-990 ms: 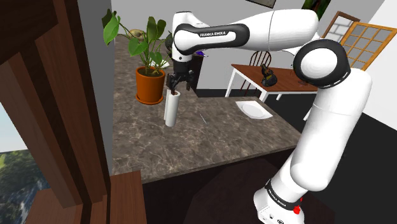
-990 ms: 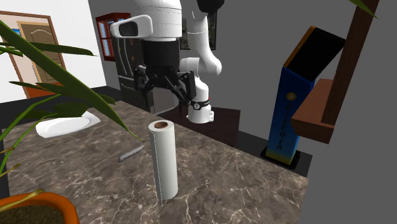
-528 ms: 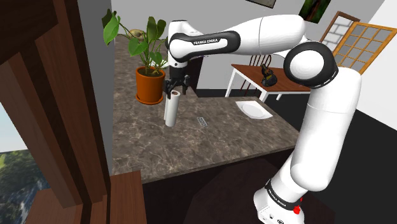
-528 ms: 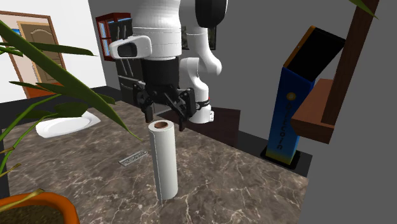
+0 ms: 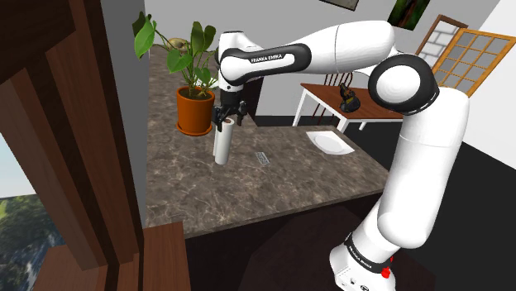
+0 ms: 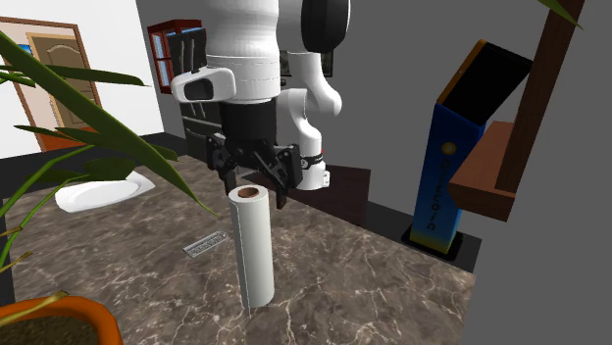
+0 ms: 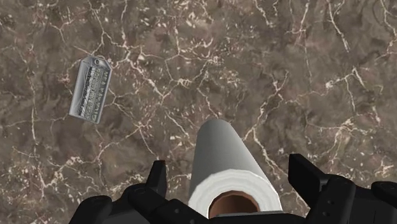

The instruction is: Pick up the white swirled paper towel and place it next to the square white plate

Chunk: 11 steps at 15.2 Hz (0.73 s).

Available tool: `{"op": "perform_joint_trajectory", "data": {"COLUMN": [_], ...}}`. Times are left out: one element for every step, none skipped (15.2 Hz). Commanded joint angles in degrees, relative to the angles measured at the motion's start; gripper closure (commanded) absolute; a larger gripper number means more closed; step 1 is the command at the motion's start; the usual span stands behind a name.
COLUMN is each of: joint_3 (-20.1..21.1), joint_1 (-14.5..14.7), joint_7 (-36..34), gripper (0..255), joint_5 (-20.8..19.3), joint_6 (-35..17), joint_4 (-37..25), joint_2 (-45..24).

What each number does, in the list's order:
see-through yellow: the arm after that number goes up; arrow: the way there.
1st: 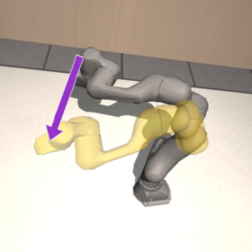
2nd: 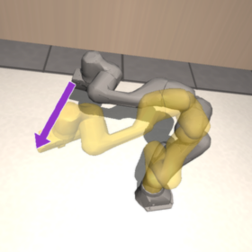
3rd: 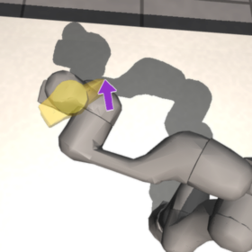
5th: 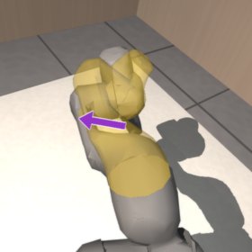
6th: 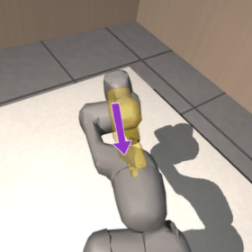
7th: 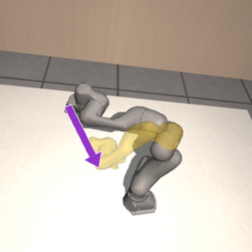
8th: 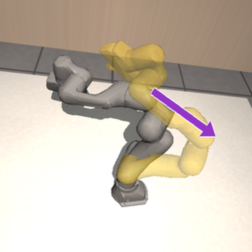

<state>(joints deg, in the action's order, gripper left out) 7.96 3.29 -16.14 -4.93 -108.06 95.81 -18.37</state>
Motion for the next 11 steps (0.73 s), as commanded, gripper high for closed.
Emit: {"op": "perform_joint_trajectory", "data": {"joint_3": [0.0,0.0,0.0,0.0,0.0,0.0,0.0,0.0,0.0,0.0,0.0], "joint_1": [0.0,0.0,0.0,0.0,0.0,0.0,0.0,0.0,0.0,0.0,0.0], "joint_7": [0.0,0.0,0.0,0.0,0.0,0.0,0.0,0.0,0.0,0.0,0.0], "gripper": [0,255,255,255,255,255,255,255,255,255,255], "joint_5": [0.0,0.0,0.0,0.0,0.0,0.0,0.0,0.0,0.0,0.0,0.0], "joint_6": [0.0,0.0,0.0,0.0,0.0,0.0,0.0,0.0,0.0,0.0,0.0], "joint_4": [0.0,0.0,0.0,0.0,0.0,0.0,0.0,0.0,0.0,0.0,0.0], "joint_2": [0.0,0.0,0.0,0.0,0.0,0.0,0.0,0.0,0.0,0.0,0.0]}}
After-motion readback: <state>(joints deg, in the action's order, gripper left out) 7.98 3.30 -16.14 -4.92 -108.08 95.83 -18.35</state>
